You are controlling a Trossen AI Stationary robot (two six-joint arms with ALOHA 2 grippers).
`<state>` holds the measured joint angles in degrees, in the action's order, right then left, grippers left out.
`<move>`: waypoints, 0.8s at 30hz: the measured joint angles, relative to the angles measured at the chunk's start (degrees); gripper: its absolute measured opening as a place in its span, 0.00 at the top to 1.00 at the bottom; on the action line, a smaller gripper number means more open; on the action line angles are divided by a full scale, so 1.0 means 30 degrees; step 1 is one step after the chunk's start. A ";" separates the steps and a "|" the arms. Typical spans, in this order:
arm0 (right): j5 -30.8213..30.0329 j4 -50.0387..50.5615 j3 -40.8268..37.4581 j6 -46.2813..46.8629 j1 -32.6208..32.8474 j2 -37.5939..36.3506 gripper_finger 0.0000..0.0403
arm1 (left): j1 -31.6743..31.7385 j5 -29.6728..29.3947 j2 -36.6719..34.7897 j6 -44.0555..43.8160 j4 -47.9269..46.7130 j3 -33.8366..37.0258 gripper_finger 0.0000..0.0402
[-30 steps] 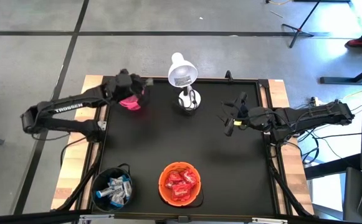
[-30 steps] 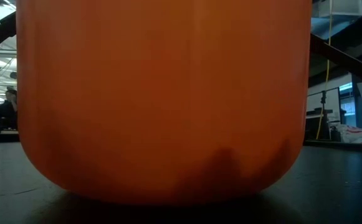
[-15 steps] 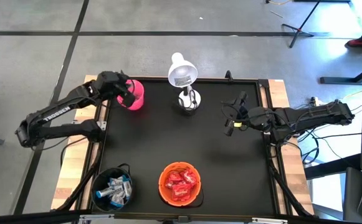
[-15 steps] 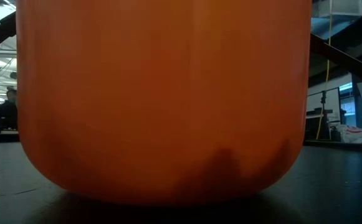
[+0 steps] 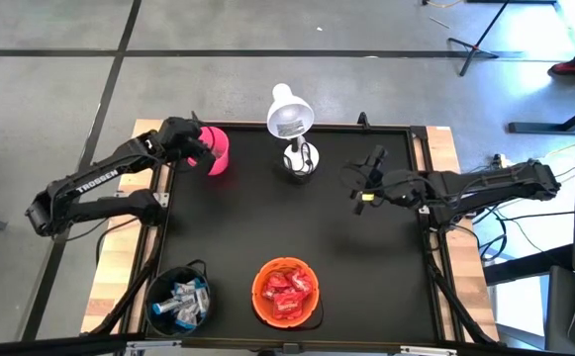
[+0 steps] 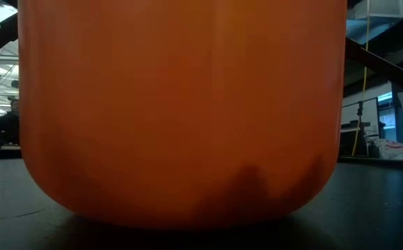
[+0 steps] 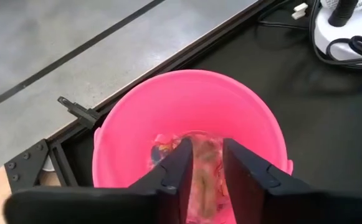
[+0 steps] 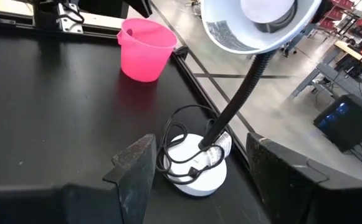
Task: Sort candy
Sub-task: Put the green candy into the pink bucket, then return to Home Position
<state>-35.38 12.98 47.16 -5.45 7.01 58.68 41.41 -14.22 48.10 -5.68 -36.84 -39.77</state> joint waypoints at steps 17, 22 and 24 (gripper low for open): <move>0.0109 -0.1190 0.0000 -0.2785 -0.0007 -0.3063 0.40 | -0.3718 0.7805 -0.2402 0.1109 0.6501 -0.3322 0.79; 0.0767 0.0215 0.0000 -0.3293 -0.0007 -0.5494 0.50 | -0.5776 0.7647 -0.4484 0.2558 0.7078 -0.3122 0.81; 0.1697 0.0985 0.0000 -0.3096 0.0021 -0.6874 0.57 | -0.6560 0.7654 -0.5211 0.2664 0.7395 -0.2622 0.82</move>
<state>-30.29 15.94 47.16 -14.74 7.07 38.06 21.73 8.74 32.46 2.31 -14.66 -47.63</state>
